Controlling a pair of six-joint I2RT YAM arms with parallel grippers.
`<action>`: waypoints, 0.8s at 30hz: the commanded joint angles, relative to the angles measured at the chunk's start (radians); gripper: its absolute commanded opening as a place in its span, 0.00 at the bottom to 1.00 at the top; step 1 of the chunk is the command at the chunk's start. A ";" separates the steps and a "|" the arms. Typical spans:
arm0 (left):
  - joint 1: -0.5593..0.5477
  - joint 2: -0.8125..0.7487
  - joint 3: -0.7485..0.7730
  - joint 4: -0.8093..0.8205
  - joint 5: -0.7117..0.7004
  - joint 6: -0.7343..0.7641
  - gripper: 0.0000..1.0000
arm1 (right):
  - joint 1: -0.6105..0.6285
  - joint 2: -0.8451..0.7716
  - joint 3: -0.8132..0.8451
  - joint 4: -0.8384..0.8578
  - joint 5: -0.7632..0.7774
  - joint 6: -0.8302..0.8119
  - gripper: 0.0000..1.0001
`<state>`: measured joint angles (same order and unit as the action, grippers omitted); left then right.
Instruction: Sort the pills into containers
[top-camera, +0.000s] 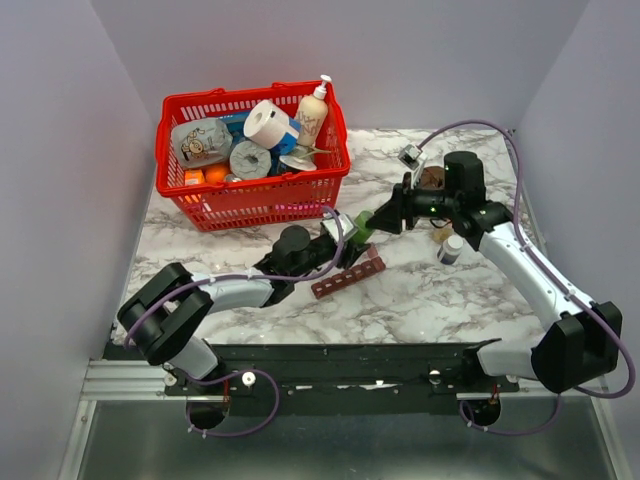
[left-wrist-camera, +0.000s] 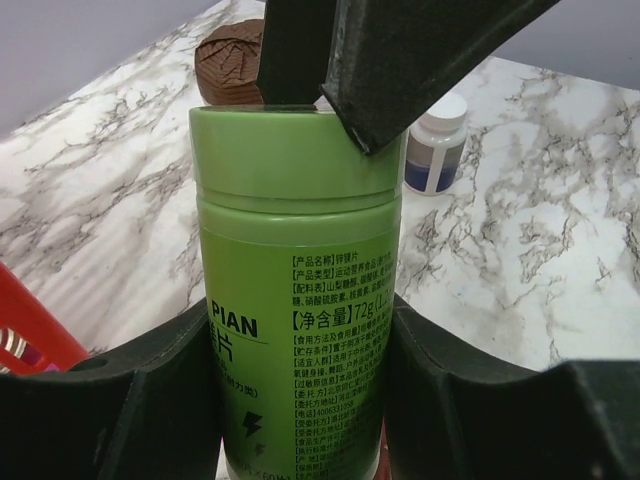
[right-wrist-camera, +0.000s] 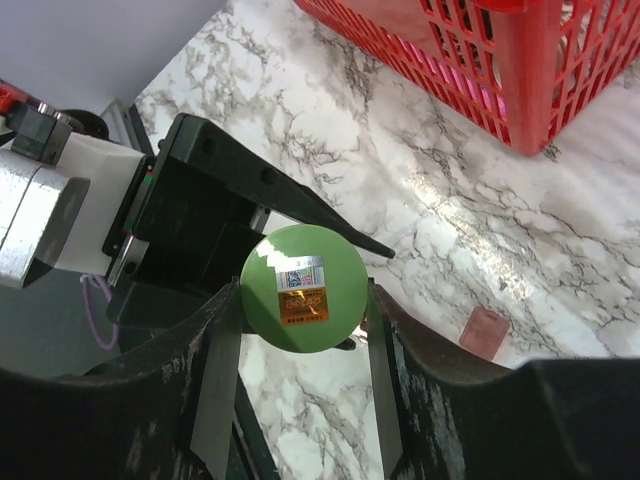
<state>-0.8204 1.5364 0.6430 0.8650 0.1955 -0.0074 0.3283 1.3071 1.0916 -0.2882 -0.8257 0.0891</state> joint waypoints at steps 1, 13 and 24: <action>0.003 -0.099 -0.025 -0.058 0.077 0.024 0.00 | 0.006 -0.048 0.001 -0.044 -0.094 -0.176 0.62; 0.007 -0.329 -0.069 -0.345 0.357 0.098 0.00 | 0.040 -0.013 0.162 -0.457 -0.332 -0.539 1.00; 0.007 -0.349 -0.025 -0.432 0.349 0.060 0.00 | 0.195 -0.005 0.180 -0.419 -0.126 -0.410 0.89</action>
<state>-0.8135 1.2091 0.5808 0.4377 0.5148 0.0631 0.4938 1.2907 1.2392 -0.7025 -1.0401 -0.3679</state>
